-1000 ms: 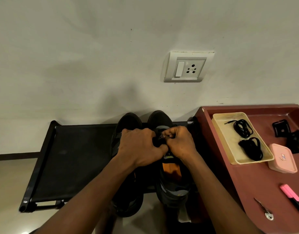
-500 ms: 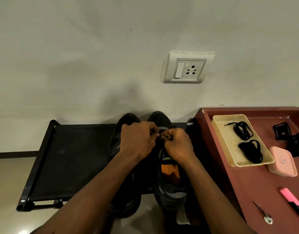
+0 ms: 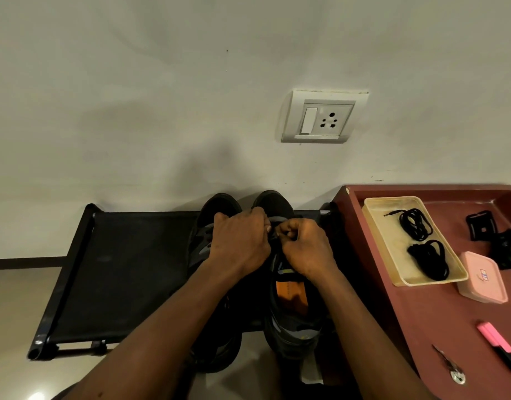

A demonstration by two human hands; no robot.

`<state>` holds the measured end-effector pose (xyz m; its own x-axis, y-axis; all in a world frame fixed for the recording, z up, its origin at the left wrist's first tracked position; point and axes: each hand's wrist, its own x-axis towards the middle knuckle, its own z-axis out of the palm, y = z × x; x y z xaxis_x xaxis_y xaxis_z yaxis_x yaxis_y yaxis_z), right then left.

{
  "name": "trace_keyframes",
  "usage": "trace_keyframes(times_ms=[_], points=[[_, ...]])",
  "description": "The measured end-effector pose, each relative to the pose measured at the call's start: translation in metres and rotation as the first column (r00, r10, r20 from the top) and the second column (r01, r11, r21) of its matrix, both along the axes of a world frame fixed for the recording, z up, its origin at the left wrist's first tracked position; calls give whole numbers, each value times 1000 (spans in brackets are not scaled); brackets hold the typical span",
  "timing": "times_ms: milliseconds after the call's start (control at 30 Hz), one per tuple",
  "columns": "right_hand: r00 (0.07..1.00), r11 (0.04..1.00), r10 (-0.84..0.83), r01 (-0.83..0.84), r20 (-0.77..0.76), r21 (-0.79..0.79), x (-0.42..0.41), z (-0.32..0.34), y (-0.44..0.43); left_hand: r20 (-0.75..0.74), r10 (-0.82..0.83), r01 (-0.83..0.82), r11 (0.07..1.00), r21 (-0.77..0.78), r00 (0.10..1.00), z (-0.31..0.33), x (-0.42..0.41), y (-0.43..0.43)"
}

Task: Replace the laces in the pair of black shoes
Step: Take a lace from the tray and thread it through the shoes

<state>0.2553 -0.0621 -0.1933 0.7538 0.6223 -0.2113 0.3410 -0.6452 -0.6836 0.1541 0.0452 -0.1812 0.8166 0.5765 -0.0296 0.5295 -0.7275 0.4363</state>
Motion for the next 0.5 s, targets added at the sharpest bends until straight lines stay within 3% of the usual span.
trace_keyframes(times_ms=[267, 500], points=[[1000, 999, 11, -12, 29, 36, 2, 3, -1, 174, 154, -150, 988, -39, 973, 12, -21, 30], [999, 999, -6, 4, 39, 51, 1, 4, -3, 348, 432, -361, 898, -252, 832, 9, -38, 64]])
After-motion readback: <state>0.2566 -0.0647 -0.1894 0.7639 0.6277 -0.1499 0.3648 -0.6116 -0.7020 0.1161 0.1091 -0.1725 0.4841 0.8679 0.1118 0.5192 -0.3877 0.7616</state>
